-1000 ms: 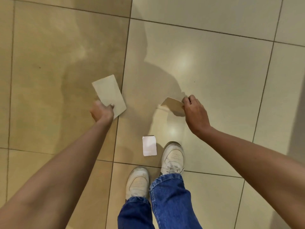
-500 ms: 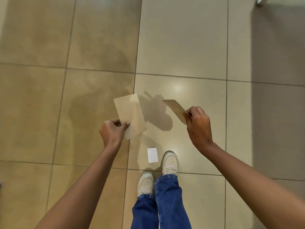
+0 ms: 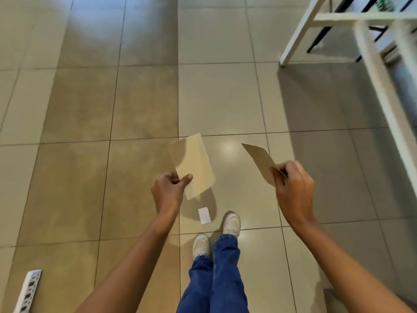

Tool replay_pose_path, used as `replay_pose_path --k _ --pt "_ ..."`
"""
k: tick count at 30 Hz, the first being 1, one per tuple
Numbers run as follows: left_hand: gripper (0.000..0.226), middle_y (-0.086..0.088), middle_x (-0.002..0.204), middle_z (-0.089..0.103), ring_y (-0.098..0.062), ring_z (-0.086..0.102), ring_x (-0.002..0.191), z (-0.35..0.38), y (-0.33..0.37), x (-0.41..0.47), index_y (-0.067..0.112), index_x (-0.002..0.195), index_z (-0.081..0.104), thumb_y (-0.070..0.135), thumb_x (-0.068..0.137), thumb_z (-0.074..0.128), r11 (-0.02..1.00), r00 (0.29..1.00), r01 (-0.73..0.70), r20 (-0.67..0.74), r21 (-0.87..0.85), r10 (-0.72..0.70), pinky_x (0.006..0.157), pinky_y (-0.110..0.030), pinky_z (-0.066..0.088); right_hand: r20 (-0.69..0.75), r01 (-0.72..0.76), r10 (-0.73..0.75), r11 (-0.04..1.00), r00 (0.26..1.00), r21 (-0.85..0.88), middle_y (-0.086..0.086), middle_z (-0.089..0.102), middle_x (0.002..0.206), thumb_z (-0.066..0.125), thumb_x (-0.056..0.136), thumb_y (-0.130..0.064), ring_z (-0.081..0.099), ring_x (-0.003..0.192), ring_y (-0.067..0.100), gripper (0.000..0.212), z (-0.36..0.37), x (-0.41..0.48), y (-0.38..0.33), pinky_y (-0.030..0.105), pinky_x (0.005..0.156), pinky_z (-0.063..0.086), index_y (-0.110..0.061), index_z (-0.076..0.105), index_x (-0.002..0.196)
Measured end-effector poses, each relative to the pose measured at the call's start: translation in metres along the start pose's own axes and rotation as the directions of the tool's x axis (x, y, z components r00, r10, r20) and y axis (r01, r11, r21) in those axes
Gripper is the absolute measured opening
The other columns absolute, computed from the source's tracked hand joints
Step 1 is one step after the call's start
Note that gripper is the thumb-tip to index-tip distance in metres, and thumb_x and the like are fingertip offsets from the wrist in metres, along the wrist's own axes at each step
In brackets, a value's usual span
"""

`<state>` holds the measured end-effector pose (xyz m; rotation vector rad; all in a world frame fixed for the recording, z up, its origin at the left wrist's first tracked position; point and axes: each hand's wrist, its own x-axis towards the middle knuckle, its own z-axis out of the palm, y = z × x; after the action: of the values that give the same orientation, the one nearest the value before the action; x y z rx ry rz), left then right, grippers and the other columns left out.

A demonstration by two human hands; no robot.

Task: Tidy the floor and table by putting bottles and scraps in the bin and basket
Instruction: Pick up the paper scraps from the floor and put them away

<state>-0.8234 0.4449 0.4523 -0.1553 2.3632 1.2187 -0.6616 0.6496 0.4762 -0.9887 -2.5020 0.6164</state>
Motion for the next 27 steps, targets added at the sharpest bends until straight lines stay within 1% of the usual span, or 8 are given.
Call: replay_pose_path --k 4,6,9,14,17,20,25,27 --pt "0.011 0.009 0.074 0.070 -0.015 0.071 0.077 -0.007 0.032 -0.065 0.026 0.076 0.067 0.029 0.077 0.077 0.994 0.990 -0.081 0.111 -0.077 0.089 0.068 -0.025 0.055 -0.113 -0.048 0.046 0.999 0.992 -0.016 0.003 0.056 0.080 0.067 0.086 -0.001 0.048 0.067 0.010 0.005 -0.069 -0.042 -0.011 0.003 0.061 0.035 -0.001 0.062 0.085" --pt "0.012 0.013 0.076 0.070 -0.011 0.070 0.078 -0.004 0.046 -0.101 0.033 0.077 0.065 0.029 0.078 0.076 0.987 0.971 -0.126 0.193 -0.097 0.143 0.072 -0.027 0.055 -0.195 -0.082 0.079 0.997 0.978 -0.008 -0.001 0.052 0.080 0.068 0.084 0.000 0.046 0.066 0.008 0.006 -0.101 -0.069 -0.017 -0.003 0.067 0.035 -0.001 0.062 0.085" --pt "0.011 0.009 0.080 0.072 -0.011 0.070 0.080 0.006 0.054 -0.151 0.031 0.080 0.066 0.027 0.079 0.076 0.981 0.933 -0.158 0.307 -0.115 0.187 0.073 -0.029 0.055 -0.305 -0.159 0.145 0.987 0.941 -0.023 -0.002 0.051 0.079 0.068 0.084 -0.002 0.044 0.066 0.005 0.005 -0.143 -0.113 -0.019 -0.005 0.069 0.033 -0.001 0.063 0.084" --pt "0.019 0.008 0.086 0.073 -0.006 0.068 0.082 0.028 0.057 -0.238 0.021 0.098 0.071 0.026 0.080 0.075 0.949 0.811 -0.295 0.496 -0.108 0.309 0.069 -0.018 0.051 -0.489 -0.343 0.275 0.938 0.828 -0.052 0.003 0.053 0.079 0.066 0.088 -0.008 0.046 0.064 0.009 0.009 -0.213 -0.202 -0.009 0.009 0.060 0.033 -0.003 0.061 0.082" --pt "0.023 0.005 0.089 0.073 -0.009 0.067 0.082 0.041 0.057 -0.286 0.016 0.101 0.072 0.026 0.081 0.074 0.908 0.727 -0.408 0.568 -0.094 0.386 0.071 -0.023 0.053 -0.599 -0.403 0.285 0.913 0.748 -0.069 0.001 0.052 0.079 0.065 0.089 -0.010 0.040 0.068 0.003 0.009 -0.250 -0.254 -0.004 0.001 0.067 0.034 -0.004 0.061 0.083" --pt "0.023 0.010 0.084 0.069 -0.003 0.064 0.077 0.055 0.053 -0.347 0.014 0.102 0.071 0.024 0.082 0.073 0.838 0.602 -0.534 0.643 -0.116 0.473 0.062 -0.016 0.046 -0.687 -0.455 0.276 0.886 0.672 -0.089 0.003 0.053 0.079 0.063 0.089 -0.009 0.038 0.070 0.002 0.008 -0.287 -0.314 -0.001 0.001 0.071 0.032 -0.004 0.061 0.084" --pt "0.020 0.010 0.081 0.068 -0.004 0.065 0.076 0.062 0.014 -0.491 0.016 0.098 0.072 0.026 0.081 0.074 0.752 0.364 -0.626 0.776 -0.207 0.516 0.066 -0.024 0.051 -0.809 -0.610 0.290 0.786 0.511 -0.104 0.006 0.055 0.079 0.068 0.087 -0.004 0.051 0.069 0.013 0.007 -0.354 -0.460 -0.002 0.018 0.064 0.041 -0.004 0.061 0.084" --pt "0.012 0.013 0.076 0.066 -0.003 0.065 0.073 0.059 -0.009 -0.546 0.021 0.091 0.070 0.028 0.081 0.073 0.722 0.277 -0.648 0.809 -0.242 0.519 0.066 -0.028 0.053 -0.850 -0.677 0.290 0.728 0.440 -0.102 0.006 0.055 0.078 0.067 0.088 -0.006 0.051 0.067 0.014 0.006 -0.376 -0.520 -0.008 0.014 0.066 0.036 -0.004 0.061 0.085"
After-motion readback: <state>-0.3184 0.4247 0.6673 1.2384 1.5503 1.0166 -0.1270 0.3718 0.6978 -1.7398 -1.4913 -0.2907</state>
